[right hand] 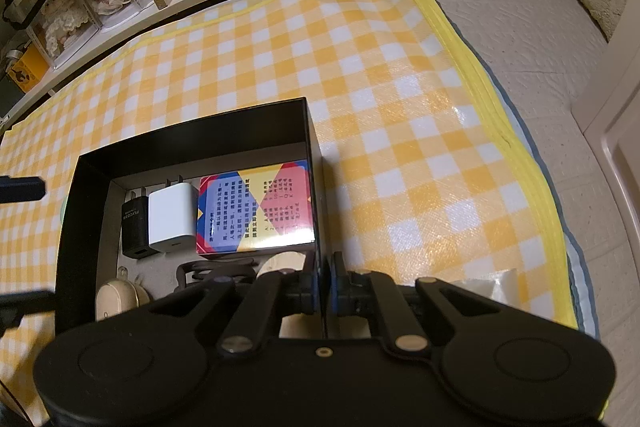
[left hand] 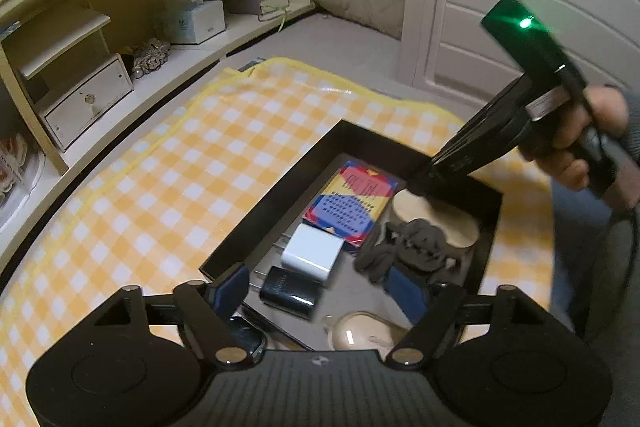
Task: Organize rigid objects
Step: 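Withdraw the left tool toward the black smartwatch and mint tape measure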
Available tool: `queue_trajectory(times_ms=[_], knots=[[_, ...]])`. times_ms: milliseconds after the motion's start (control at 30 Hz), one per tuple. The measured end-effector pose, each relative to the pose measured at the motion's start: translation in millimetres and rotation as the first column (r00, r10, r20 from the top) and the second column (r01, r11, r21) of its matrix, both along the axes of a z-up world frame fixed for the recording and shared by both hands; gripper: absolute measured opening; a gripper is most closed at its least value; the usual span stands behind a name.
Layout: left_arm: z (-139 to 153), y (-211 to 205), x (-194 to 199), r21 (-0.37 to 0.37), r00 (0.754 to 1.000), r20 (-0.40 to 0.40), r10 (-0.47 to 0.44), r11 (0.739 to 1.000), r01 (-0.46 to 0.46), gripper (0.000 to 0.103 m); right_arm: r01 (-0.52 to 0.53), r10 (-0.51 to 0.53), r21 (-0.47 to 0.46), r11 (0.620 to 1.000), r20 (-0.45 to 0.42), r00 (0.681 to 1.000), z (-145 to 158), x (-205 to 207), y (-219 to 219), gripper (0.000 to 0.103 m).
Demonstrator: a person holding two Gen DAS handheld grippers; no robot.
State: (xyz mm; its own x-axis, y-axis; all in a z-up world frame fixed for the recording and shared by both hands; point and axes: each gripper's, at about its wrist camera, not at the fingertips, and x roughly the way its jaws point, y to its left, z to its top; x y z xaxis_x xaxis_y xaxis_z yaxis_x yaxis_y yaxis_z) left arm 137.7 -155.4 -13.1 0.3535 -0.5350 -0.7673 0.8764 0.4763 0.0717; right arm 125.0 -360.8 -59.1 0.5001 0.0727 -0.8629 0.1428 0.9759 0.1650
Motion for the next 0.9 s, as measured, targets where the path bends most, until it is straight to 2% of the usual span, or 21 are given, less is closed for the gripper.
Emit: queue_trajectory(times_ms=[133, 433, 700, 900], knots=[[6, 5, -10, -0.028, 1.000, -0.017, 0.015, 1.000, -0.015, 0.083, 0.000, 0.000, 0.000, 1.000, 0.000, 1.000, 0, 0, 0, 0.007], [17, 18, -26, -0.104, 0.993, -0.052, 0.110, 0.988, -0.114, 0.103, -0.001, 0.001, 0.000, 1.000, 0.000, 1.000, 0, 0, 0, 0.006], [21, 24, -35, -0.154, 0.980, -0.100, 0.171, 0.971, -0.185, 0.103, -0.001, 0.001, 0.001, 1.000, 0.000, 1.000, 0, 0, 0, 0.006], [22, 29, -42, -0.169, 0.970, -0.080, 0.229, 0.956, -0.239, 0.103, -0.001, 0.001, 0.001, 1.000, 0.000, 1.000, 0, 0, -1, 0.006]])
